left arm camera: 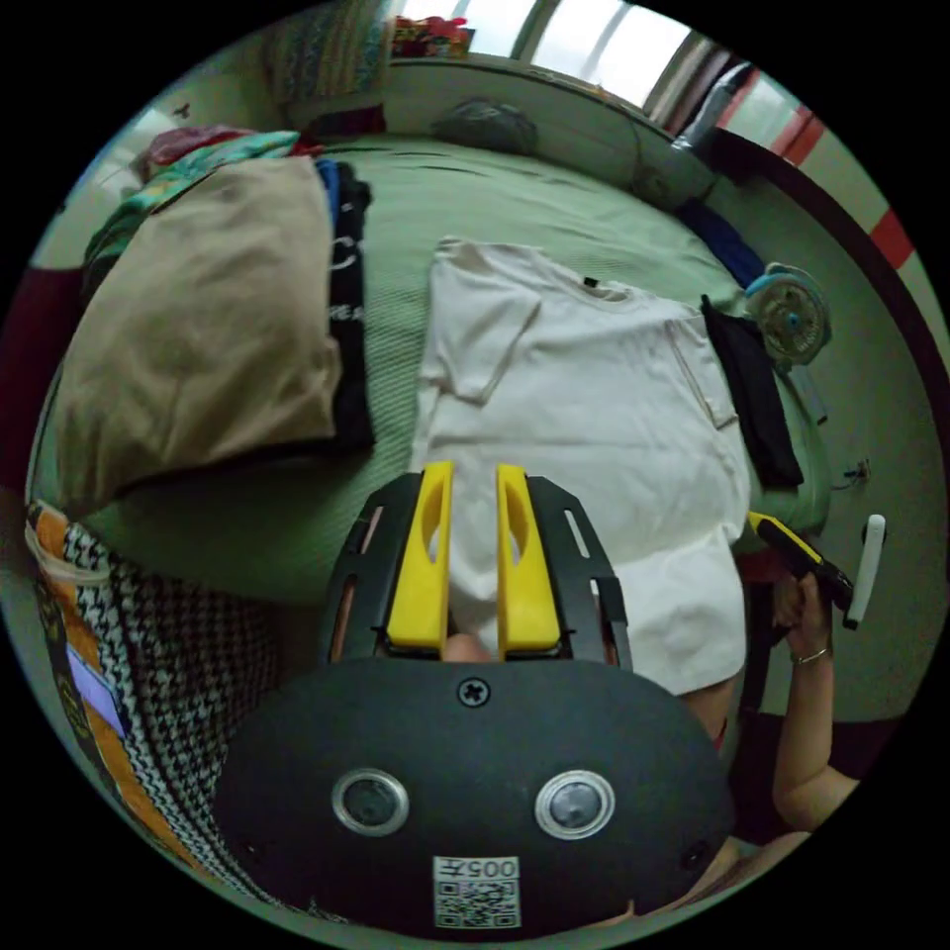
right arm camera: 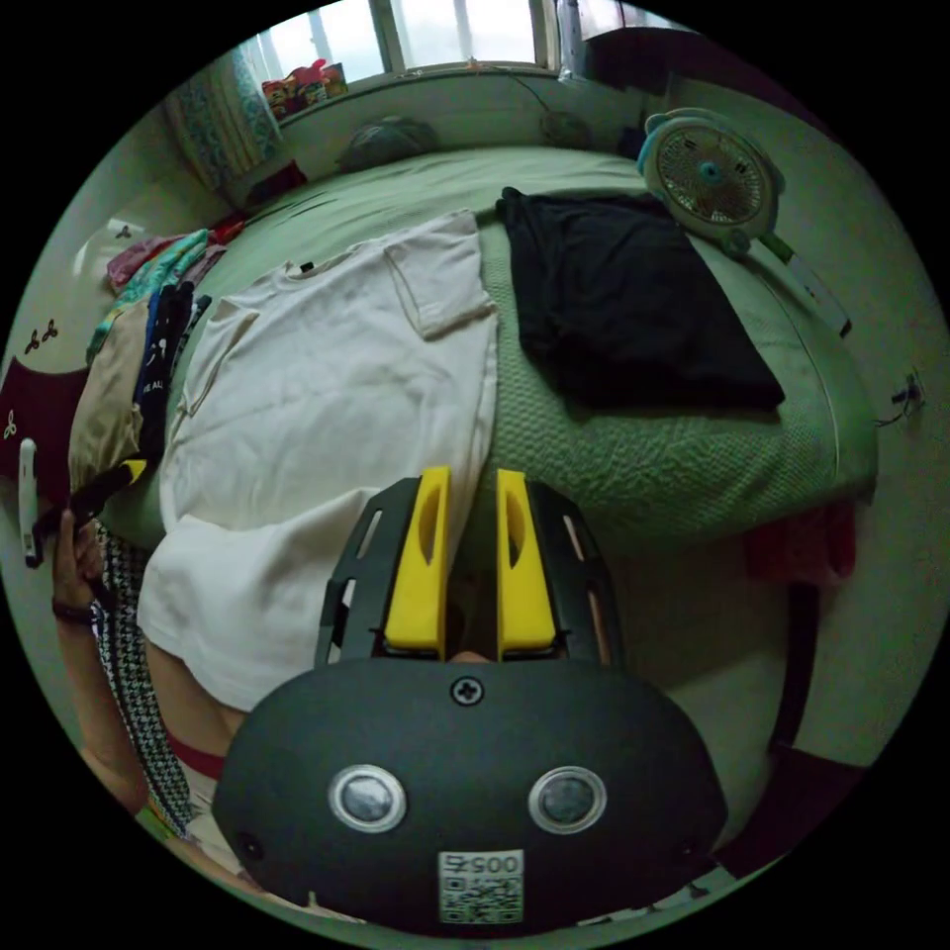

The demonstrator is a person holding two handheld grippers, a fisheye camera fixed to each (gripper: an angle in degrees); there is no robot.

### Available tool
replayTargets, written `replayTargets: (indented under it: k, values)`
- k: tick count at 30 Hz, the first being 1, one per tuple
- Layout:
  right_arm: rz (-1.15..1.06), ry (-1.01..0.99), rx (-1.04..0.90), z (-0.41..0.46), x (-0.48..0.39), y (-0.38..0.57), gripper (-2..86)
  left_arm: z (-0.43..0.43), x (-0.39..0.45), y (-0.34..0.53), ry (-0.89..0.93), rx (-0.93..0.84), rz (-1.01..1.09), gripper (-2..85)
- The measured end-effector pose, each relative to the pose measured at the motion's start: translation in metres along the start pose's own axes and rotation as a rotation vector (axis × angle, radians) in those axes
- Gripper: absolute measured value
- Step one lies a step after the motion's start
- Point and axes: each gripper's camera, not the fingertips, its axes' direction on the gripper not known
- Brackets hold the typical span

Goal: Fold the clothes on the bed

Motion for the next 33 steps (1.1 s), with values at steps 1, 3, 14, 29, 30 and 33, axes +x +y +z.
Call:
replayTargets:
  k: [1, 3, 14, 29, 30, 33]
  values:
    - [-0.003, 0.004, 0.001, -0.001, 0.000, 0.005, 6.0, -0.003, -0.012, 0.011, -0.003, -0.012, -0.013, 8.6]
    - [-0.004, -0.001, 0.001, -0.002, 0.000, 0.013, 6.1, -0.008, -0.025, 0.024, -0.007, -0.038, -0.005, 9.2]
    - [0.040, 0.006, -0.019, 0.005, 0.000, 0.043, 6.9, -0.017, -0.077, 0.056, -0.007, -0.038, -0.022, 11.4]
    - [0.004, 0.043, -0.023, 0.000, -0.014, 0.066, -0.6, -0.019, -0.091, 0.085, -0.115, -0.165, 0.121, 1.8]
    - [0.002, 0.041, -0.018, -0.002, -0.014, 0.067, -0.6, -0.023, -0.093, 0.087, -0.113, -0.167, 0.117, 1.5]
    - [-0.003, 0.074, 0.048, -0.020, -0.011, 0.071, -0.8, -0.039, -0.101, 0.092, -0.089, -0.143, 0.100, 1.0]
